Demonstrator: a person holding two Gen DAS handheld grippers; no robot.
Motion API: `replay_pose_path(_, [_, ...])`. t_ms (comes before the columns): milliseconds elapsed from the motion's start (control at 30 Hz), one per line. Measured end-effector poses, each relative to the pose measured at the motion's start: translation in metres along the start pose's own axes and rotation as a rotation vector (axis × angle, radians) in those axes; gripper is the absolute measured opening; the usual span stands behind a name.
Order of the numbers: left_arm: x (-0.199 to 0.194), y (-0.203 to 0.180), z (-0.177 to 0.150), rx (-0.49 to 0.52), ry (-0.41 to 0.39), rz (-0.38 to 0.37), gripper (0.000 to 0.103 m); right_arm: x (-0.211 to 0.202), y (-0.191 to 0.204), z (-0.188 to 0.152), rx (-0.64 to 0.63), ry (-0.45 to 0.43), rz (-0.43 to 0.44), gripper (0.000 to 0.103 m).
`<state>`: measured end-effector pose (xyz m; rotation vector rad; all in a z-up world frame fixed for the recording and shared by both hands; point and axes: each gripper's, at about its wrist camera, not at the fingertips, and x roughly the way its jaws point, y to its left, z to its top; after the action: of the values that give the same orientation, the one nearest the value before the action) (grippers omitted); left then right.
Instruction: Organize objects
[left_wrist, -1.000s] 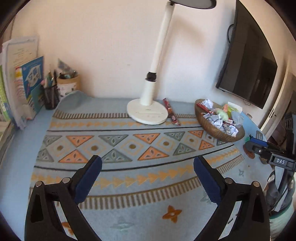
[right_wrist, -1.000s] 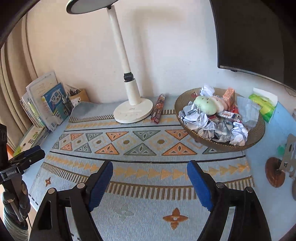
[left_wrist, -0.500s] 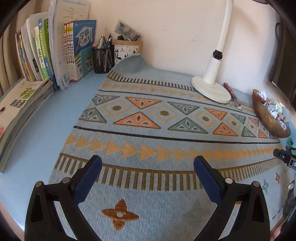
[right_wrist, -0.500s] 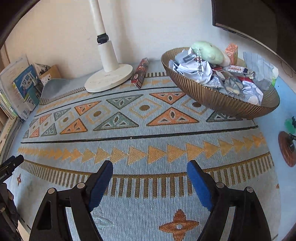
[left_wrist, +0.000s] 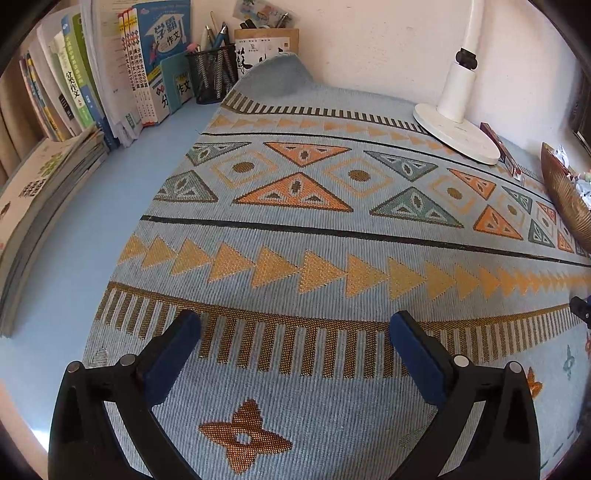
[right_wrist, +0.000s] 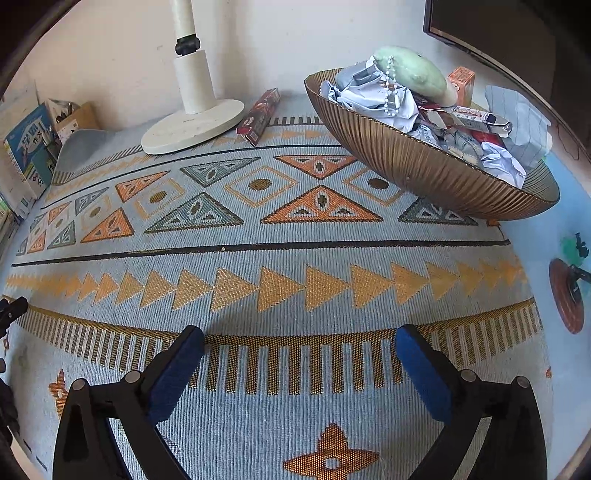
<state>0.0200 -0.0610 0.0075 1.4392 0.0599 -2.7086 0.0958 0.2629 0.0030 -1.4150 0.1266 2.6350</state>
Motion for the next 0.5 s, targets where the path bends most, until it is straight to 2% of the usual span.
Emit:
replay_pose_path(133, [-0.0001,0.0001,0.0004,-0.008,0.004,0.006,0.103,-0.0006,0.0022,-0.0021,-0.051,-0.028,0.017,0.103])
replay_pose_path(200, [-0.0004,0.0002,-0.0008,-0.013,-0.019,0.009,0.103,-0.0009,0.0015,-0.0026,-0.052,-0.046,0.018,0.103])
replay_pose_path(500, [-0.0004,0.0007,0.0002,-0.014,-0.031,0.006,0.103,-0.0004,0.0040,-0.0033,-0.051,-0.046,0.017,0.103])
